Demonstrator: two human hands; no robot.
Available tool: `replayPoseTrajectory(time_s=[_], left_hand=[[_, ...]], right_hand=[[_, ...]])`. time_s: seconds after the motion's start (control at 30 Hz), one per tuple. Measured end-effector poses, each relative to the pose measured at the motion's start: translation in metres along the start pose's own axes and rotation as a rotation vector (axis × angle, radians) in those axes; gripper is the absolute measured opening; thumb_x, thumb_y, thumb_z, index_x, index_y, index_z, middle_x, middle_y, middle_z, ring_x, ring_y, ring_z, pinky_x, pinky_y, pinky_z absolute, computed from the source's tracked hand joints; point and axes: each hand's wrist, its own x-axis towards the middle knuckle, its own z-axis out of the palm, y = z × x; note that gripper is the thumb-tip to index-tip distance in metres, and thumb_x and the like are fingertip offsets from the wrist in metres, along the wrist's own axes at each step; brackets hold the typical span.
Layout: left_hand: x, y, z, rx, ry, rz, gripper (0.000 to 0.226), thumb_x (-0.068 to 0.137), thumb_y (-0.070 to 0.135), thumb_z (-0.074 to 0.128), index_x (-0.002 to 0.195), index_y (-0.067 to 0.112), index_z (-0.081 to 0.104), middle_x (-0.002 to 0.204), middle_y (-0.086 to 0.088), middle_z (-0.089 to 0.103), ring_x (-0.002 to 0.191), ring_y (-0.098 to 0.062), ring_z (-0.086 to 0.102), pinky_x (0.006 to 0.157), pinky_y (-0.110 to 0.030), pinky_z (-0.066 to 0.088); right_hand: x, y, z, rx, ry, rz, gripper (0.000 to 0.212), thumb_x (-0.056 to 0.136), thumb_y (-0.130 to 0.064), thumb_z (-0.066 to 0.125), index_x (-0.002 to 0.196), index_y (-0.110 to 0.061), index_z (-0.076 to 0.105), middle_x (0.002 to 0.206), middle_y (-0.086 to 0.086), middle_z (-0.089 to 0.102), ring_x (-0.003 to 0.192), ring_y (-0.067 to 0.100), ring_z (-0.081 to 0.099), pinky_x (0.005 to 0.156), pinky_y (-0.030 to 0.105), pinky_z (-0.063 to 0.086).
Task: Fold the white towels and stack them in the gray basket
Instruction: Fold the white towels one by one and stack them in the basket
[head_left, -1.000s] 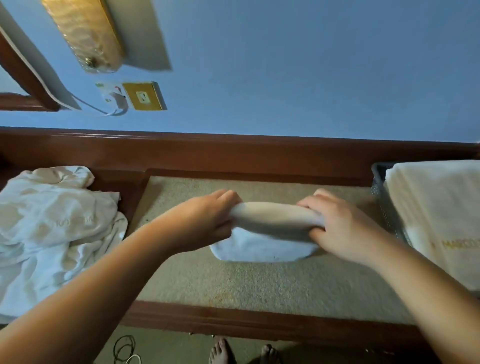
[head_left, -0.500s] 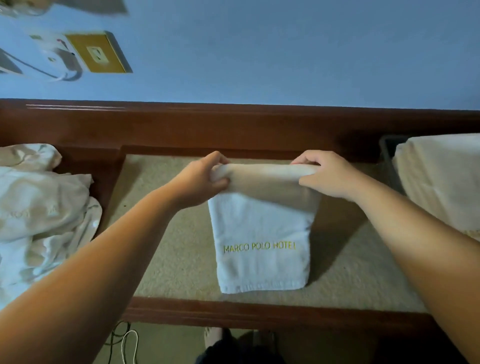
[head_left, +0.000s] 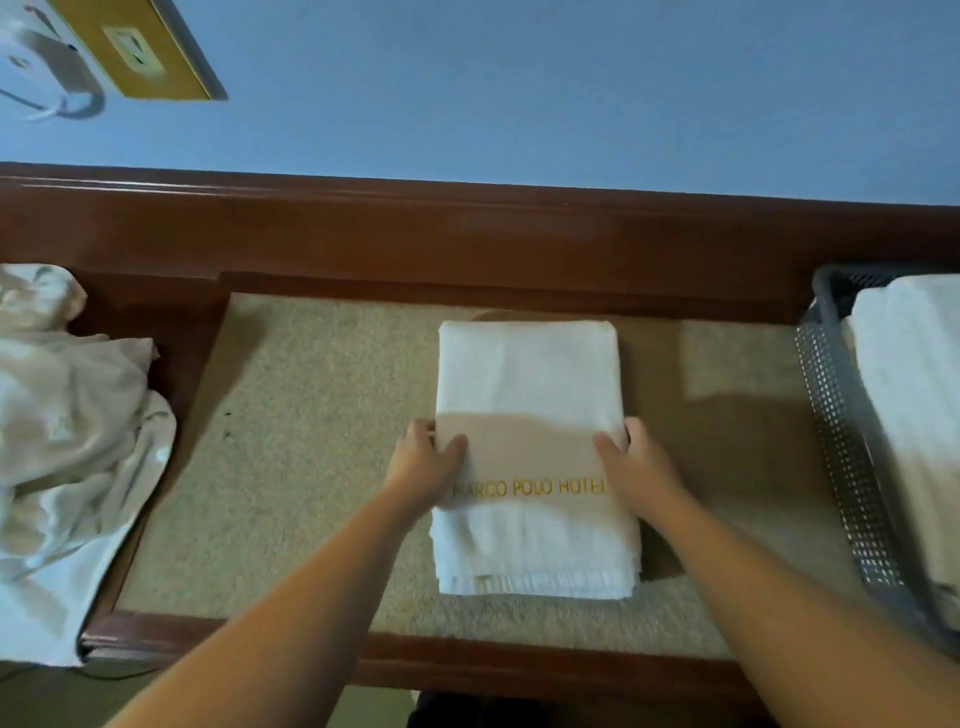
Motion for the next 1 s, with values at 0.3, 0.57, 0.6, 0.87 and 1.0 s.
replayPoseTrajectory(time_s=[0.3, 0.57, 0.6, 0.87, 1.0], left_hand=[[-0.072, -0.026, 0.028, 0.080, -0.033, -0.075, 0.042, 0.107, 0.056, 0.037, 0.118, 0.016, 0.039, 0.105, -0.003, 0.059, 0.077, -0.012, 0.056, 0.062, -0.033, 0.045], [-0.108, -0.002, -0.008, 0.009, -0.064, 0.041, 0.055, 0.098, 0.068, 0.052, 0.115, 0.017, 0.066, 0.097, 0.004, 0.072, 0.085, -0.016, 0.069, 0.067, -0.032, 0.054], [-0.112, 0.006, -0.014, 0.000, -0.069, 0.067, 0.056, 0.097, 0.068, 0.053, 0.112, 0.017, 0.069, 0.095, 0.002, 0.074, 0.085, -0.018, 0.071, 0.070, -0.034, 0.057], [-0.170, 0.144, -0.012, -0.083, 0.021, 0.424, 0.043, 0.101, 0.059, 0.051, 0.096, 0.020, 0.069, 0.088, -0.001, 0.074, 0.083, -0.016, 0.070, 0.084, -0.046, 0.058], [-0.209, 0.222, 0.023, -0.181, 0.043, 0.640, 0.036, 0.100, 0.058, 0.051, 0.103, 0.026, 0.066, 0.093, 0.006, 0.075, 0.087, -0.009, 0.070, 0.085, -0.044, 0.058]], right_hand=[[-0.069, 0.004, 0.031, 0.087, 0.126, 0.211, 0.038, 0.111, -0.047, 0.031, 0.112, -0.011, 0.043, 0.089, 0.004, 0.051, 0.079, 0.028, 0.055, 0.071, 0.035, 0.035], [-0.101, -0.008, -0.006, 0.017, 0.192, 0.175, 0.053, 0.109, -0.050, 0.038, 0.114, -0.003, 0.063, 0.116, 0.020, 0.068, 0.109, 0.037, 0.063, 0.075, 0.036, 0.040], [-0.107, -0.012, -0.016, 0.009, 0.206, 0.152, 0.053, 0.109, -0.049, 0.039, 0.112, -0.004, 0.065, 0.111, 0.018, 0.068, 0.104, 0.036, 0.064, 0.073, 0.035, 0.038], [-0.137, -0.044, -0.150, 0.034, 0.403, -0.075, 0.037, 0.108, -0.045, 0.043, 0.089, -0.016, 0.058, 0.084, 0.003, 0.061, 0.090, 0.031, 0.062, 0.071, 0.033, 0.038], [-0.153, -0.040, -0.257, 0.051, 0.545, -0.235, 0.042, 0.107, -0.044, 0.044, 0.078, -0.016, 0.052, 0.073, -0.001, 0.055, 0.076, 0.026, 0.054, 0.066, 0.037, 0.035]])
